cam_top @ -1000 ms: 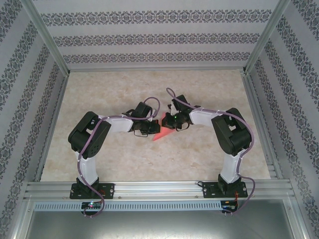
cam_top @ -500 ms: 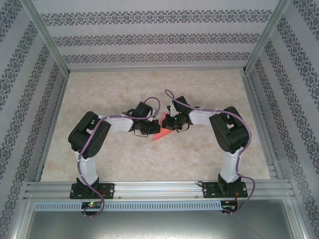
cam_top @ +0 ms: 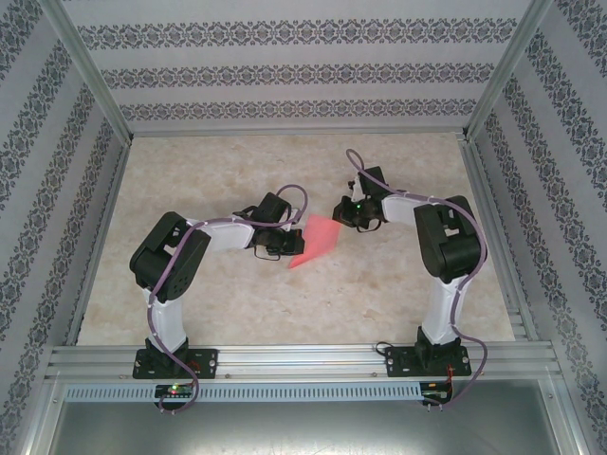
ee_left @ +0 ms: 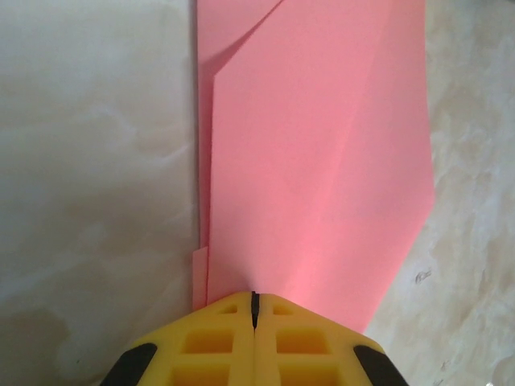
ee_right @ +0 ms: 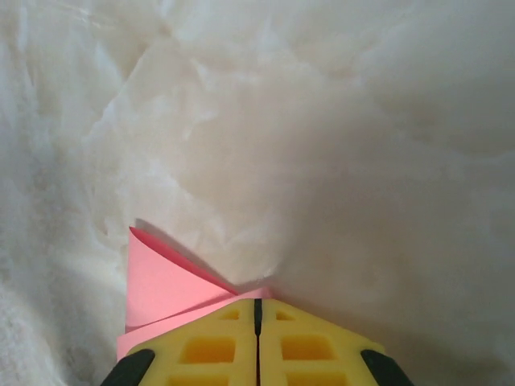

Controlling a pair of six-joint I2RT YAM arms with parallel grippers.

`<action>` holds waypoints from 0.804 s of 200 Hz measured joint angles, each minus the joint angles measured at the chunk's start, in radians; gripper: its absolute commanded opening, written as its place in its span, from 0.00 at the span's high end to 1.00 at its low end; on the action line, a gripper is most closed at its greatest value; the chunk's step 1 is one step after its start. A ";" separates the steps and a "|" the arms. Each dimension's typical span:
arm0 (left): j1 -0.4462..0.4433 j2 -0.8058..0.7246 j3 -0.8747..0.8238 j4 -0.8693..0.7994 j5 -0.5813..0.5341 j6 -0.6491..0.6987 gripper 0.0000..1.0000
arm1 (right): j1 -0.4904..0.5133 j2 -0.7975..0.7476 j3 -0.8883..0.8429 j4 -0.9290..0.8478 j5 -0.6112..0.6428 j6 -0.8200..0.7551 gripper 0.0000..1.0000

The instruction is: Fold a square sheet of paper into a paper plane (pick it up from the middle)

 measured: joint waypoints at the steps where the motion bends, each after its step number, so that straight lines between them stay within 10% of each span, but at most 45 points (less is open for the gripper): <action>1: 0.000 0.000 0.001 -0.002 0.000 0.005 1.00 | 0.000 -0.004 -0.003 0.003 0.000 0.001 0.91; 99: 0.009 -0.010 0.022 -0.106 0.005 0.177 1.00 | 0.225 -0.123 -0.166 0.158 -0.018 0.075 0.92; 161: 0.010 -0.023 0.000 -0.100 0.004 0.177 1.00 | 0.149 -0.048 -0.166 0.171 -0.021 0.080 0.93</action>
